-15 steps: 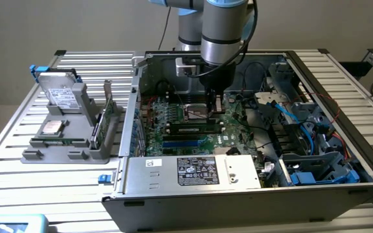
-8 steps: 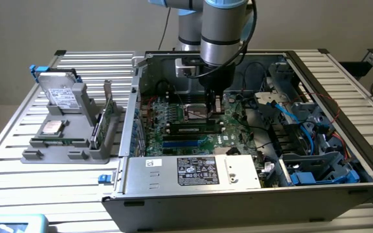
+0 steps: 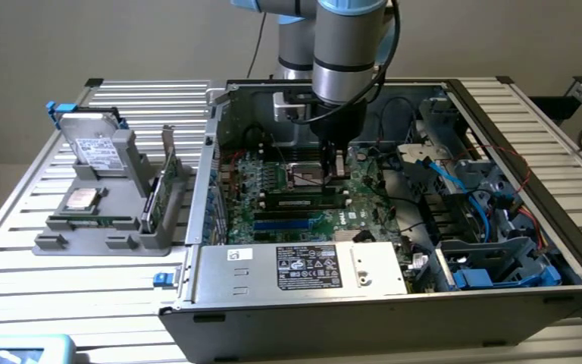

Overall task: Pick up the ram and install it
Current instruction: 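Press down the ram until it locks into place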

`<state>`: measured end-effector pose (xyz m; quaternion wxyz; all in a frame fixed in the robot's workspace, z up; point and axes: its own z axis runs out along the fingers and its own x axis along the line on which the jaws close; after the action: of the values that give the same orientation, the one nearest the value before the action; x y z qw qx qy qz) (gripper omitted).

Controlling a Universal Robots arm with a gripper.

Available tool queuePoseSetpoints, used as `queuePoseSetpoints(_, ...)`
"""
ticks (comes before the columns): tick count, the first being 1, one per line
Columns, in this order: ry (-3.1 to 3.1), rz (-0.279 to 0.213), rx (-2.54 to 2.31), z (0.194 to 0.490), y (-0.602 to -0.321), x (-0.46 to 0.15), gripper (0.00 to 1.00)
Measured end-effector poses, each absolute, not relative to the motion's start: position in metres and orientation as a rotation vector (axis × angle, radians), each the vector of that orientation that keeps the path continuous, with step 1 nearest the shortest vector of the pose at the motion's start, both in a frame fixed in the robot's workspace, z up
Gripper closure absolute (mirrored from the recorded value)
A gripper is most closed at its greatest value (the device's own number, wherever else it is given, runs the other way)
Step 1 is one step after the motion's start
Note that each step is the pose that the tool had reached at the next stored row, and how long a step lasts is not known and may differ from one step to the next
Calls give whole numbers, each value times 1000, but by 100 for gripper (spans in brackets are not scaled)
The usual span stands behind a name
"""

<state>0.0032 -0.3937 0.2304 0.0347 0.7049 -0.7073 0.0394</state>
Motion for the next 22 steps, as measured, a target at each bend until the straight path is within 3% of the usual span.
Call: queuePoseSetpoints(22,-2176,119,2167,233,-394,-11,89)
